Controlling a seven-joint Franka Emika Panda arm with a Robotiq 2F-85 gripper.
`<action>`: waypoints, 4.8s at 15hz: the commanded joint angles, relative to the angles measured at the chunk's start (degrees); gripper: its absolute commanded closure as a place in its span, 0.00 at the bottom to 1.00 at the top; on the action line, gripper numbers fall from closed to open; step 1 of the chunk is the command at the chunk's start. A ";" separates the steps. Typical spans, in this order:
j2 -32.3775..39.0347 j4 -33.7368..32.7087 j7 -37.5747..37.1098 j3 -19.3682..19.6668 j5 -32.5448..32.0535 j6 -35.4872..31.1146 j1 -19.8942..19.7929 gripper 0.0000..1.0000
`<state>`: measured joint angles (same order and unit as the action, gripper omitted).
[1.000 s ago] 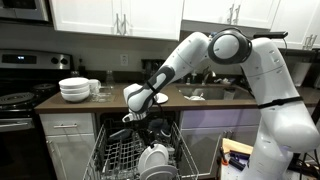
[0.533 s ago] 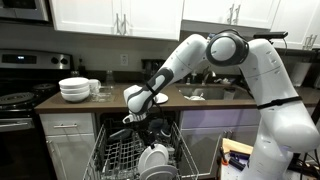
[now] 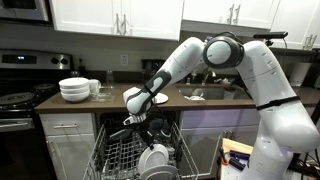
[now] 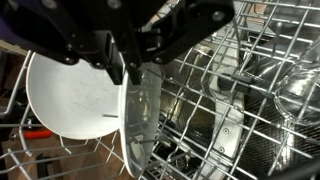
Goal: Get the rightmost plate on the plate dryer and put it on top of the white plate on the counter
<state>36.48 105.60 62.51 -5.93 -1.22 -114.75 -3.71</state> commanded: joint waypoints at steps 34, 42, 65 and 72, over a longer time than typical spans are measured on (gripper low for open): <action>-13.42 1.70 -31.29 -1.32 3.42 14.40 6.59 0.98; -14.22 3.90 -41.11 -0.60 -5.42 11.44 7.91 0.98; -17.31 5.27 -58.52 -0.92 -15.94 13.08 14.34 0.99; -18.74 5.09 -70.46 -0.61 -23.70 17.00 18.38 0.99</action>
<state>19.78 110.59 -2.19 -7.18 -20.56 -101.13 12.69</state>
